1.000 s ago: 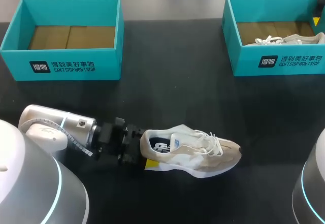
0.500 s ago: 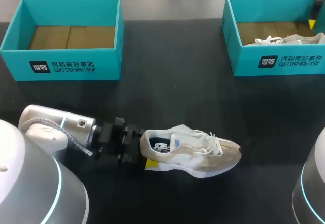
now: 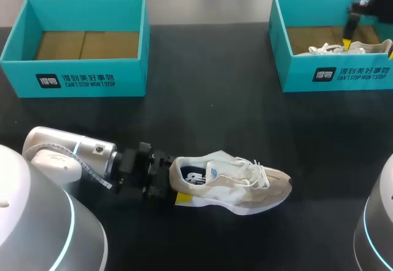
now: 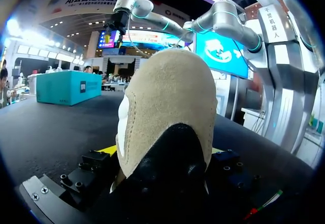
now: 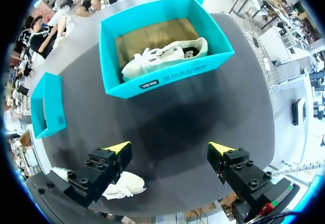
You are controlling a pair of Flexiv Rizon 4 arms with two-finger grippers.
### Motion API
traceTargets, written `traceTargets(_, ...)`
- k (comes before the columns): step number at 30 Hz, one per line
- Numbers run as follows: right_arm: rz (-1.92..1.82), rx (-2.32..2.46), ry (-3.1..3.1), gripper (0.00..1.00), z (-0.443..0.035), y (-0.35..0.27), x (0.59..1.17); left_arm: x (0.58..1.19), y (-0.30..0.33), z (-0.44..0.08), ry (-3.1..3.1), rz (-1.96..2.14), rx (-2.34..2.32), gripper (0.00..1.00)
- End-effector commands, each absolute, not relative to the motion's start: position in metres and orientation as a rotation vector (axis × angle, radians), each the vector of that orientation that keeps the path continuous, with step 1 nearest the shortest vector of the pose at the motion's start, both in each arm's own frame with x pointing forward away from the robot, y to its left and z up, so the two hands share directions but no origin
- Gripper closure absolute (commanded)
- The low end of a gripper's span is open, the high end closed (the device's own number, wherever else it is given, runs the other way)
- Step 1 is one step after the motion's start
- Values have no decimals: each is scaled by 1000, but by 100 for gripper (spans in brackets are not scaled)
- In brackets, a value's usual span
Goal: Take the shoe out of the shoebox, open the shoe tongue, remove and reinsert the insole, then place the shoe into the shoebox
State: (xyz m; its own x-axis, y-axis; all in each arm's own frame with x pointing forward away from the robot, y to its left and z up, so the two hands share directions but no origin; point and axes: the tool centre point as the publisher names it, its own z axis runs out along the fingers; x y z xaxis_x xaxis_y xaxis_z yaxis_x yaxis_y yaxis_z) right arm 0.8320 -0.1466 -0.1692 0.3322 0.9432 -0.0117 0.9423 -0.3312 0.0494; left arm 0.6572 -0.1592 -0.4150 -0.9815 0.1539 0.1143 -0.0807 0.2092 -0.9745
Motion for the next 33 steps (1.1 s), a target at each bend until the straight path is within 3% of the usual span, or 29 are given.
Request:
traceTargets(1, 85, 2500, 1768, 0, -170, -148, 820, 658, -159, -415, -2291, 1864, -72, 100)
traceTargets(8, 130, 2522, 1801, 0, -169, -144, 818, 658, -159, -415, -2291, 1864, -72, 100)
traceTargets(25, 11, 2583, 1690, 0, -172, -10, 706, 658, -159, -415, -2291, 1864, -72, 100)
traceTargets(33, 11, 2583, 1690, 0, -172, -10, 706, 658, -159, -415, -2291, 1864, -72, 100)
